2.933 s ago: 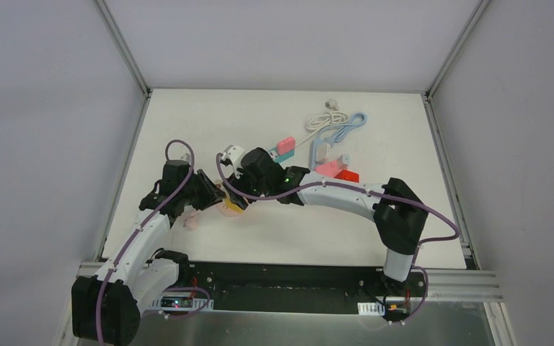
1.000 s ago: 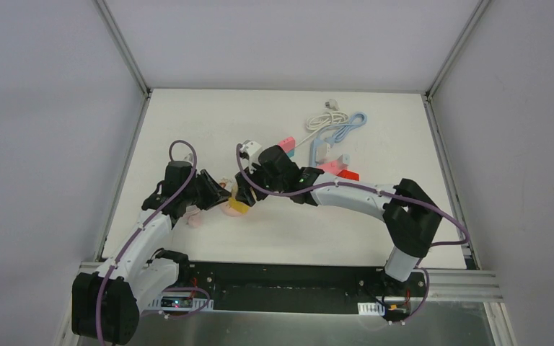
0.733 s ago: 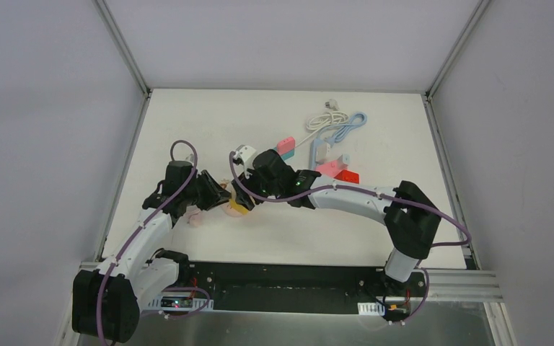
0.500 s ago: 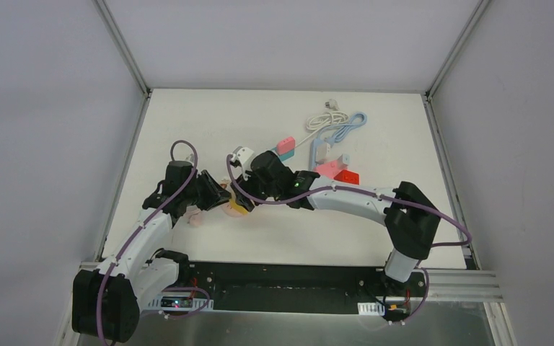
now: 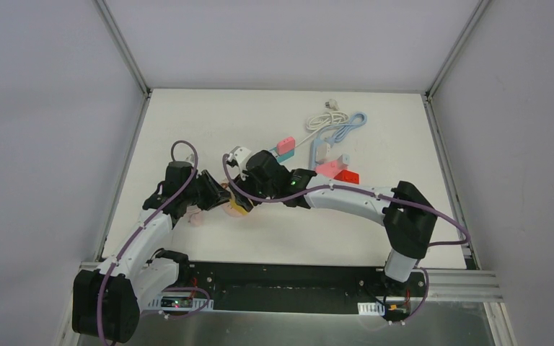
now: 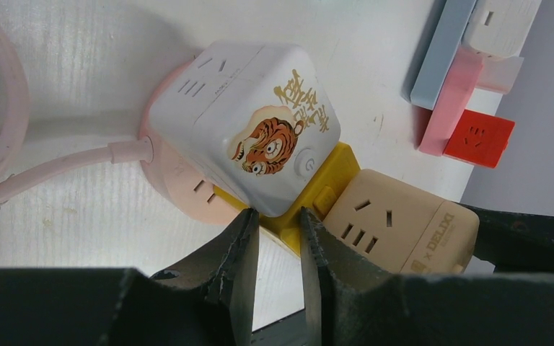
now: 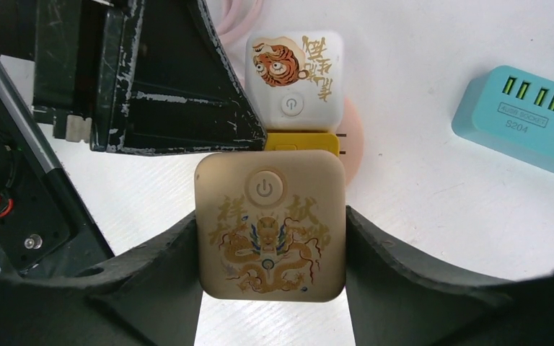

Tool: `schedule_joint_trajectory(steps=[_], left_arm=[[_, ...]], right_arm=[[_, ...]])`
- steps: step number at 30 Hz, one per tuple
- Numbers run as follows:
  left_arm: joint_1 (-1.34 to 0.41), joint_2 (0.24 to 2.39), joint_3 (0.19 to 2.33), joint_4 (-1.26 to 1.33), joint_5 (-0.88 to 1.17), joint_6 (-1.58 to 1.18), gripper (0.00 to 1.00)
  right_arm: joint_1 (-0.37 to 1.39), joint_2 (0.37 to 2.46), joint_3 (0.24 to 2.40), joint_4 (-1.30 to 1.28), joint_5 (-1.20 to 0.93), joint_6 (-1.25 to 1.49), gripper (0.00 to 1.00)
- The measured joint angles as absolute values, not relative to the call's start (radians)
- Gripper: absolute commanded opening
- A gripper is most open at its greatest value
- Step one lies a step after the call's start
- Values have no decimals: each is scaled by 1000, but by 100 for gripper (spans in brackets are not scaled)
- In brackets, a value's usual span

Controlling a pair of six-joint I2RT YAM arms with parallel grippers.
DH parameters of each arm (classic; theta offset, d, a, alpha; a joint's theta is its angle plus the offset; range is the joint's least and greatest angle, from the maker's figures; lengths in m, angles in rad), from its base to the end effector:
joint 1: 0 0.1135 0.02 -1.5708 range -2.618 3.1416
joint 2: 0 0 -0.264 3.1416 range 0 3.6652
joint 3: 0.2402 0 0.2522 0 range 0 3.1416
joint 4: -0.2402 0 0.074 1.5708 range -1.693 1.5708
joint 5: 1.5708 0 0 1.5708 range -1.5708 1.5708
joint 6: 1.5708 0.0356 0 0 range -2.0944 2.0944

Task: Pull the plug off the socket

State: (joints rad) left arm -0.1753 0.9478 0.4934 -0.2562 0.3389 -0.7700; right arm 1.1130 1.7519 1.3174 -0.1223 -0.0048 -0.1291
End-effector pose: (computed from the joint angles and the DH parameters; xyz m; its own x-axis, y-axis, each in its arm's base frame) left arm 0.1889 -0.0455 0.2041 -0.7483 -0.5342 -0.3932 -0.1509 0.7143 -0.6833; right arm 0.1802 0.3661 0.2666 -0.1159 -0.5265 -0.8422 -0.9214 0.3736 -0.1068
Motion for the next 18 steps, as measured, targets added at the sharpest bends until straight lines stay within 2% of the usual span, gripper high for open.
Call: schedule_joint_trajectory(steps=[8, 18], left_arm=[[-177, 948, 493, -239, 340, -770, 25], [-177, 938, 487, -255, 340, -769, 25]], right_arm=[[1024, 1752, 1317, -108, -158, -43, 0], [1110, 1759, 1338, -144, -11, -162, 0]])
